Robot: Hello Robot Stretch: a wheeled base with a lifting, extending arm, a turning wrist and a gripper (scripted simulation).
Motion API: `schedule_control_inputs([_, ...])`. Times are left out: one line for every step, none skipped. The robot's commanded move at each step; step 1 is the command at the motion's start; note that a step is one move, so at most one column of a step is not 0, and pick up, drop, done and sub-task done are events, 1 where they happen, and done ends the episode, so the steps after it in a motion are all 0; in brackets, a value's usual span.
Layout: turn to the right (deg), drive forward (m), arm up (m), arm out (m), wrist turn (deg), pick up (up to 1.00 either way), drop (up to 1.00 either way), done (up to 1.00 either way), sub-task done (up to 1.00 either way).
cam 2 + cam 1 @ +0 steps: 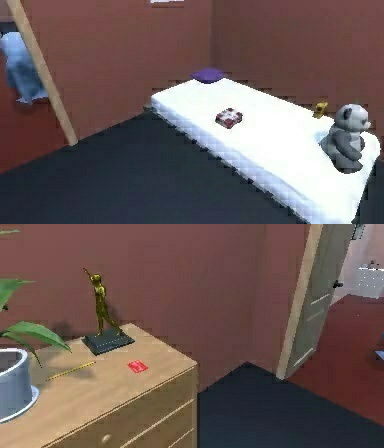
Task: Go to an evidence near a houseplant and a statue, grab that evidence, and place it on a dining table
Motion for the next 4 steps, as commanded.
schedule_control_inputs([-45.0,0.00,0.00,0.00,0.0,0.00,0.00,0.00,0.00])
schedule_control_inputs([-45.0,0.00,0.00,0.00,0.0,0.00,0.00,0.00,0.00])
schedule_control_inputs([-15.0,0.00,0.00,0.00,0.0,0.00,0.00,0.00,0.00])
schedule_control_inputs([-3.0,0.00,0.00,0.00,0.0,0.00,0.00,0.00,0.00])
